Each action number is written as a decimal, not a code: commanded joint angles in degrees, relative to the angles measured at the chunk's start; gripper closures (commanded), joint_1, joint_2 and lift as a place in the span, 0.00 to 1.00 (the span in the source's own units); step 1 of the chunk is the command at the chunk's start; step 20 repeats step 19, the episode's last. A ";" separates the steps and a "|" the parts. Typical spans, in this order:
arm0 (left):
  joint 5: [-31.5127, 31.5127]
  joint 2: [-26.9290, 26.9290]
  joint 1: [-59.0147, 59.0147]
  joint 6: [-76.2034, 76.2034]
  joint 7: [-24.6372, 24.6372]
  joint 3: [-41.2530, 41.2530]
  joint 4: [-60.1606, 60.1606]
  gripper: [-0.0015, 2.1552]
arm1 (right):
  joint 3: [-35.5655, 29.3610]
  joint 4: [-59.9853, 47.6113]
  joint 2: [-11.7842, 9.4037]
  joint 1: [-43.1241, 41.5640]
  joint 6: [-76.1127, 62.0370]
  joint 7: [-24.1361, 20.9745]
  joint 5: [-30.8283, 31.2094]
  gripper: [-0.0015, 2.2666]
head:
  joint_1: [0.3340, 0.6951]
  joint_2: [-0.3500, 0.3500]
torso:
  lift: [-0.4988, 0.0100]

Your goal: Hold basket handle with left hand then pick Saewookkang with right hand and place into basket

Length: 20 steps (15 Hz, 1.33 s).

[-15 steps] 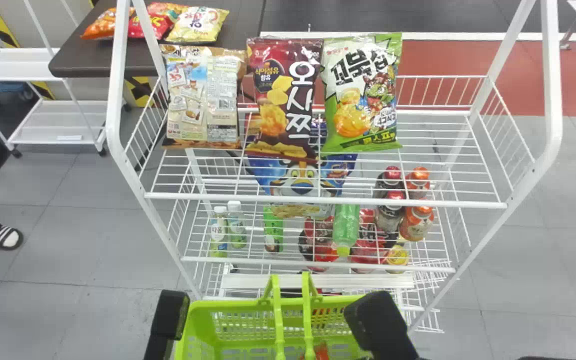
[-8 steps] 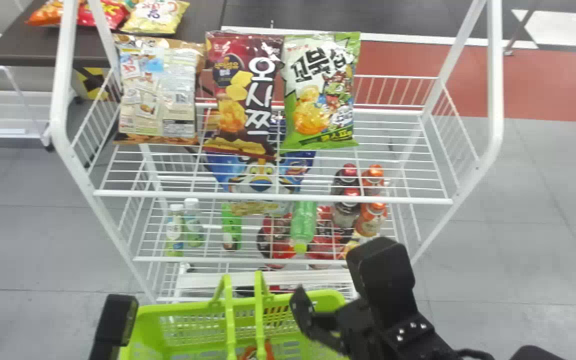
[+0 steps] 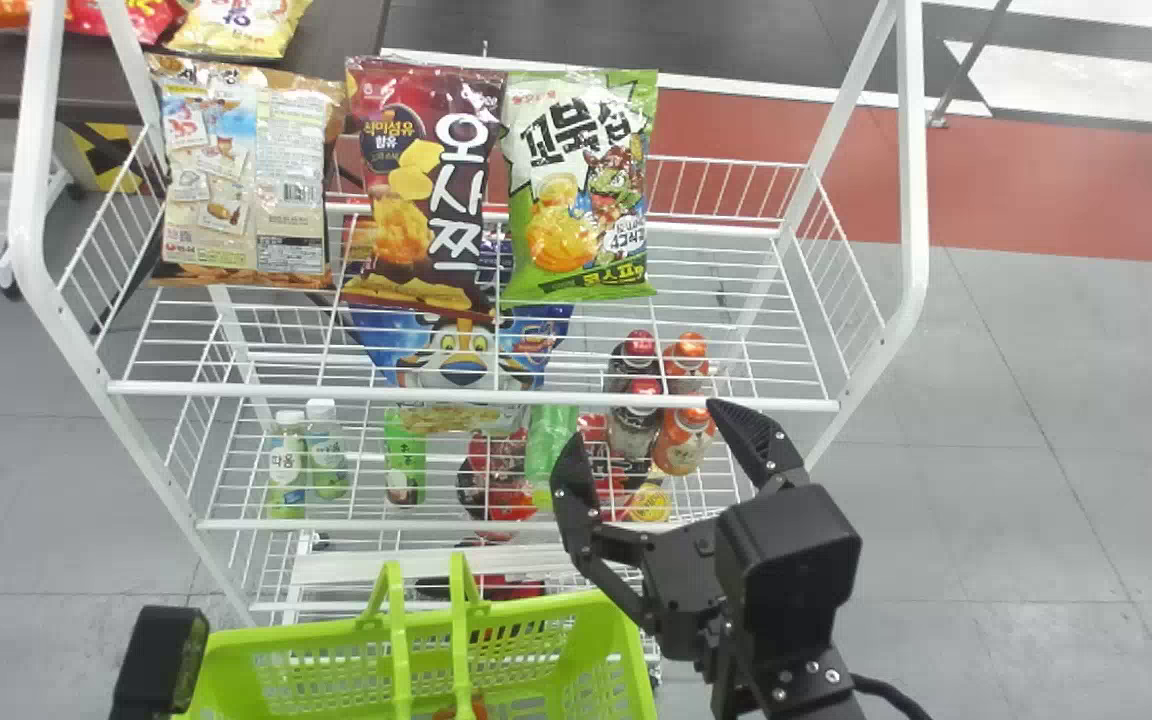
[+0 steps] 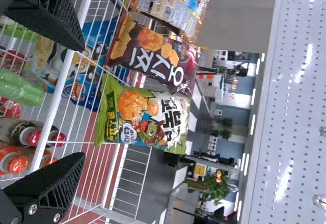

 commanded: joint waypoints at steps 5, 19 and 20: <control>-0.18 0.02 0.09 0.24 -0.18 0.13 0.31 0.97 | -9.72 2.98 2.36 4.20 -8.88 3.60 -6.12 0.03 | 1.00 0.24 | 0.95; -0.27 -0.94 2.38 0.24 -1.06 2.06 0.31 0.99 | -18.77 5.80 2.01 9.74 -21.36 12.13 -10.43 0.03 | 1.00 0.01 | 0.95; -0.27 -0.94 2.38 0.24 -1.06 2.06 0.31 0.99 | -18.77 5.80 2.01 9.74 -21.36 12.13 -10.43 0.03 | 1.00 0.01 | 0.95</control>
